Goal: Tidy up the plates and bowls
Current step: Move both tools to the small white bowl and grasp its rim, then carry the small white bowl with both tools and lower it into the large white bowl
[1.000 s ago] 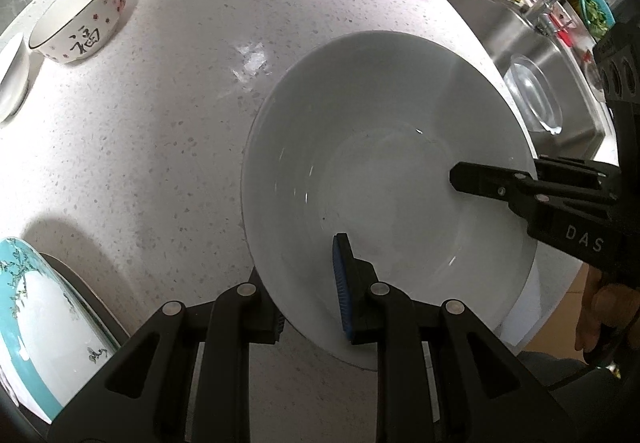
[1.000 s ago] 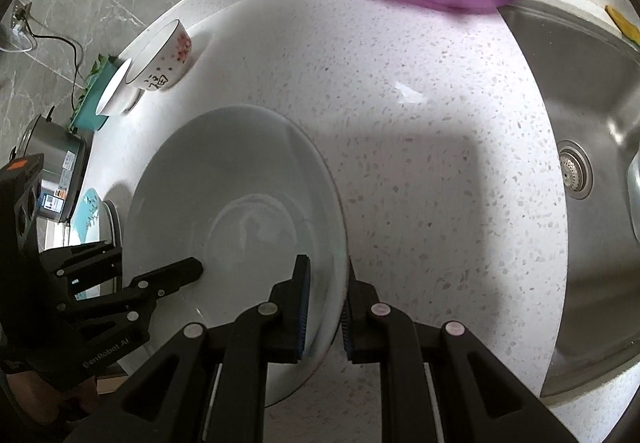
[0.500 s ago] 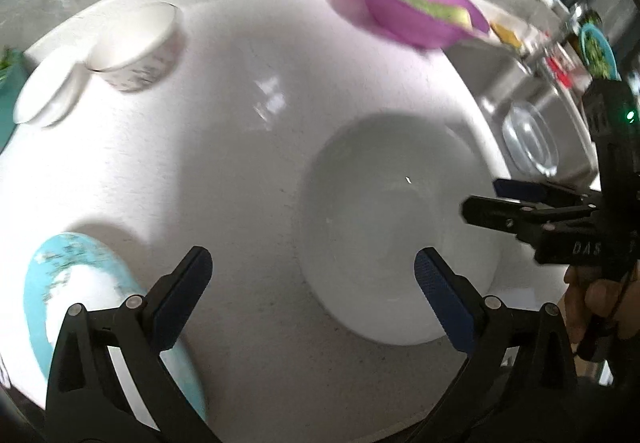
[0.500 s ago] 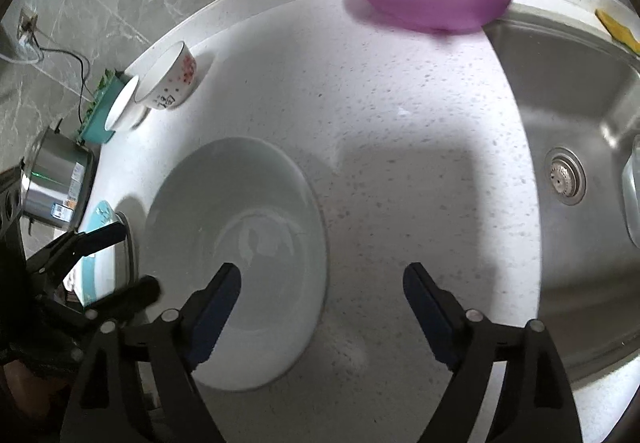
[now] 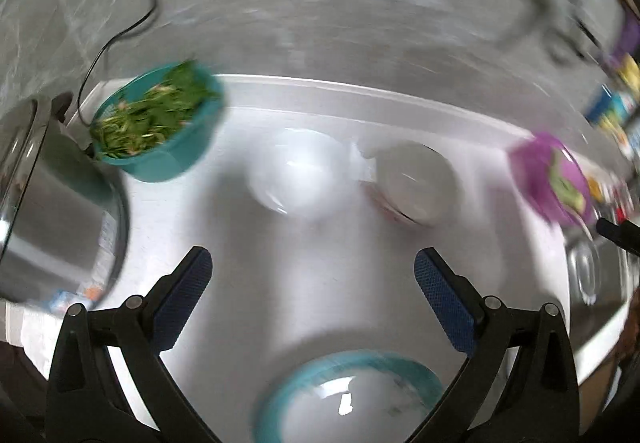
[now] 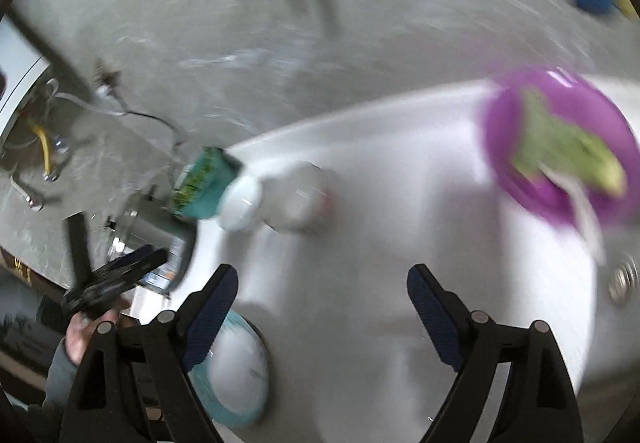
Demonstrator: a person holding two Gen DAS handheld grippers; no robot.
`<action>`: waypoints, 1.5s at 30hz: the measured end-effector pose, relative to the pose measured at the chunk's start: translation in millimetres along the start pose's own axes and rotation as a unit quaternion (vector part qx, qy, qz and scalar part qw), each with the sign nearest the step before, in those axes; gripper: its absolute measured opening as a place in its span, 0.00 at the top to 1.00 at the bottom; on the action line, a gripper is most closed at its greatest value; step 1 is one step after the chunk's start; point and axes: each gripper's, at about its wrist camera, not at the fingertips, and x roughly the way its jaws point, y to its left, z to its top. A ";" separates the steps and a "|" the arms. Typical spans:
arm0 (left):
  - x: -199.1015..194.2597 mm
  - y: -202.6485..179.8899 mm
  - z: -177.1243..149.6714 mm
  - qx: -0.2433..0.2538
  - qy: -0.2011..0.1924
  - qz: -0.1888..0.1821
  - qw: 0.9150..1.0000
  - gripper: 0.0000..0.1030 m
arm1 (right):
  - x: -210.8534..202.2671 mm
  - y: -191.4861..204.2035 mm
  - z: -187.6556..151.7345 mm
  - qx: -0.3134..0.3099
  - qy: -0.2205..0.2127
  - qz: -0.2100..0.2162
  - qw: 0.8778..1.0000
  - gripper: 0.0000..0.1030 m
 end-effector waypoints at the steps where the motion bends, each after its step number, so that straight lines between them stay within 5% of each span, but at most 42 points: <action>1: 8.2 12.3 8.3 -0.007 0.001 0.004 1.000 0.00 | 13.7 16.5 13.2 -0.013 0.006 0.001 1.000 0.17; 9: 105.9 72.5 39.2 -0.024 0.054 -0.015 0.998 0.02 | 196.6 132.7 104.0 -0.115 0.156 -0.048 0.980 0.38; 16: 168.7 91.1 47.6 -0.037 0.102 -0.020 0.994 0.02 | 323.4 136.4 115.5 -0.152 0.277 -0.125 0.941 0.38; 22: 202.8 83.8 58.1 -0.027 0.117 -0.016 0.993 0.02 | 362.8 114.9 110.5 -0.149 0.316 -0.148 0.925 0.38; 26: 222.4 87.3 59.4 -0.035 0.129 -0.016 0.991 0.29 | 379.7 115.0 100.0 -0.157 0.333 -0.142 0.919 0.40; 28: 228.1 91.5 58.4 -0.042 0.128 -0.029 0.990 0.30 | 389.0 115.6 92.8 -0.162 0.343 -0.140 0.915 0.45; 33: 230.0 85.1 62.4 -0.041 0.125 -0.052 0.990 0.54 | 406.1 114.3 78.0 -0.161 0.364 -0.134 0.907 0.67; 37: 226.2 71.6 64.9 -0.034 0.123 -0.075 0.989 0.86 | 404.5 122.3 74.1 -0.165 0.364 -0.122 0.908 0.83; 45: 228.6 76.5 63.7 -0.048 0.125 -0.097 0.986 0.88 | 388.6 113.9 63.5 -0.133 0.360 -0.099 0.918 0.89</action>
